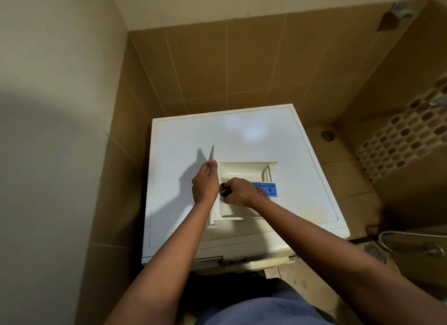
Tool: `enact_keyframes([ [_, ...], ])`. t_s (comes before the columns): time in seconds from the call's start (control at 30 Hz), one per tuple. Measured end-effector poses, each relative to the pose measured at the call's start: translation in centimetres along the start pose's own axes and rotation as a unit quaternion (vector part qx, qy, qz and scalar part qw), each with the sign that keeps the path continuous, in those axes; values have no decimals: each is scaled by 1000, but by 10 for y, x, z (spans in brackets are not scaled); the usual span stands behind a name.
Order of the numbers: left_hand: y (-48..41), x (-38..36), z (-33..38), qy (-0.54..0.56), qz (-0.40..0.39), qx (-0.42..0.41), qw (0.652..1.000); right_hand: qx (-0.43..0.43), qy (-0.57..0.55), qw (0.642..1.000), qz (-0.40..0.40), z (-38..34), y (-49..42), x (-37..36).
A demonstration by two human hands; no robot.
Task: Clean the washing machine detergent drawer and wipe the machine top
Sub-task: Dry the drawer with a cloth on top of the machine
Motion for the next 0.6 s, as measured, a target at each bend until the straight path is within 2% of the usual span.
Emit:
enact_keyframes([
  [0.07, -1, 0, 0, 3, 0, 1, 1000, -2, -42, 999, 14, 4, 2, 0],
  [0.27, -1, 0, 0, -4, -1, -2, 1000, 59, -167, 964, 199, 11, 33, 14],
  [0.37, -1, 0, 2, -19, -1, -6, 1000, 141, -200, 941, 232, 10, 44, 17],
  [0.47, -2, -1, 2, -21, -7, -7, 1000, 240, -163, 936, 199, 0, 57, 2],
  [0.6, 1, 0, 3, -24, -10, -15, 1000, 208, -169, 957, 112, 14, 62, -19],
])
Point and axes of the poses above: each hand's wrist, its own y-axis away from the middle knuckle, its own x-axis out of the back of the hand, z = x × y, the point moved 10 cm from there along -y, towards the middle knuckle, and after that the axes turned 7 degrees about -x, right-handed, at the moved point
